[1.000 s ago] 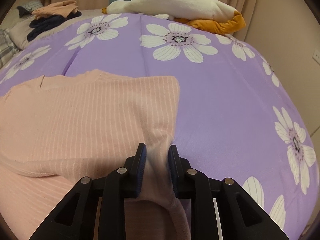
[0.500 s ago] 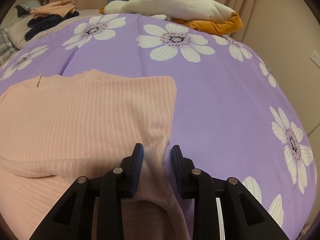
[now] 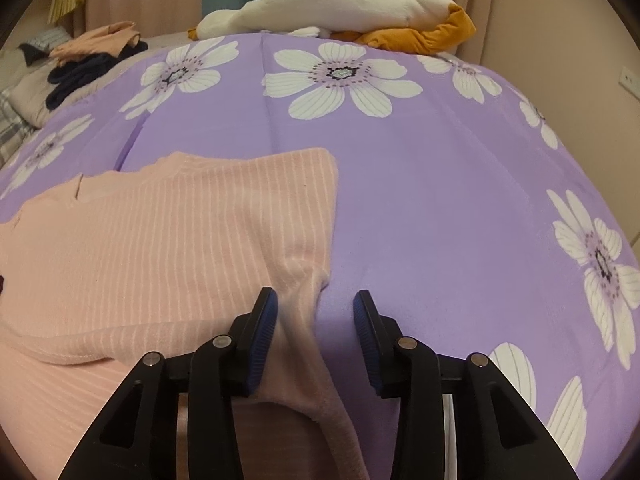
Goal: Fold small clothes
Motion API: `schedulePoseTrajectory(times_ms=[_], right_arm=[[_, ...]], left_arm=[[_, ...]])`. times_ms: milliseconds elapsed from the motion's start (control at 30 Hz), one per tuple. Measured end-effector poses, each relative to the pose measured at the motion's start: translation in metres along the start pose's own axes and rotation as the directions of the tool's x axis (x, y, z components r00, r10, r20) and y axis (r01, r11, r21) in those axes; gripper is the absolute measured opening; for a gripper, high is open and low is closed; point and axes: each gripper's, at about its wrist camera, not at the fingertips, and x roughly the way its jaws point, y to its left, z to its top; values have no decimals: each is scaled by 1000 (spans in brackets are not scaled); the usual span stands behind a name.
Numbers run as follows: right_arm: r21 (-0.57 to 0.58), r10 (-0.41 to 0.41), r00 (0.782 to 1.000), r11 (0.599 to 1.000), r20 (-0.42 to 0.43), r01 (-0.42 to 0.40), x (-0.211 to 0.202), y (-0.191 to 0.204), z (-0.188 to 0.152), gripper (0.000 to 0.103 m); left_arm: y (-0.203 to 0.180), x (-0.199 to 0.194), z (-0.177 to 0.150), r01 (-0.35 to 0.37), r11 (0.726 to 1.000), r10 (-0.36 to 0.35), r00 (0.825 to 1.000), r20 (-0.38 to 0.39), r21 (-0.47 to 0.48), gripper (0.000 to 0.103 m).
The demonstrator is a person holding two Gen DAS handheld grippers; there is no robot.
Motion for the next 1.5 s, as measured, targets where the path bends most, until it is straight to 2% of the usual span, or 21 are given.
schedulePoseTrajectory(times_ms=[433,700,1033,1100,1133,1200,1267,1333,1367,1467,1500], right_arm=[[15,5,1000,1000,2,-5,1,-2,-1,44],[11,-2,1000,1000,2,2,1,-3,-1,45],[11,-33,999,999,-5,33,2,-4,1,53],[15,-33,999,999,-8,33,2,-4,1,56],[17,-39,999,999,-11,39,2,-5,2,59],[19,-59,998,998,-22,60,2,-4,4,65],[6,-86,996,996,-27,86,-3,-2,6,66],[-18,-108,993,994,-39,107,-14,3,7,66],[-22,-100,994,995,-36,100,-21,5,7,66],[-11,-55,998,998,-1,55,-50,12,9,66],[-11,-43,999,999,22,43,-64,16,10,66]], left_arm=[[-7,0,-1,-42,998,42,999,3,36,11],[-6,0,-1,-27,999,27,1000,1,21,11],[-14,1,0,-75,995,76,997,-9,60,11],[-15,-2,3,-68,995,71,997,-29,68,14],[-15,-4,4,-63,995,67,996,-50,81,18],[-16,-11,8,-33,994,42,995,-90,104,39],[-13,-24,12,-8,995,19,994,-106,99,68],[-3,-48,18,-75,995,79,996,-51,71,82],[6,-66,23,-101,994,101,995,-13,42,84],[24,-98,34,-75,997,75,997,27,1,89],[29,-110,40,-88,996,88,995,37,-2,90]])
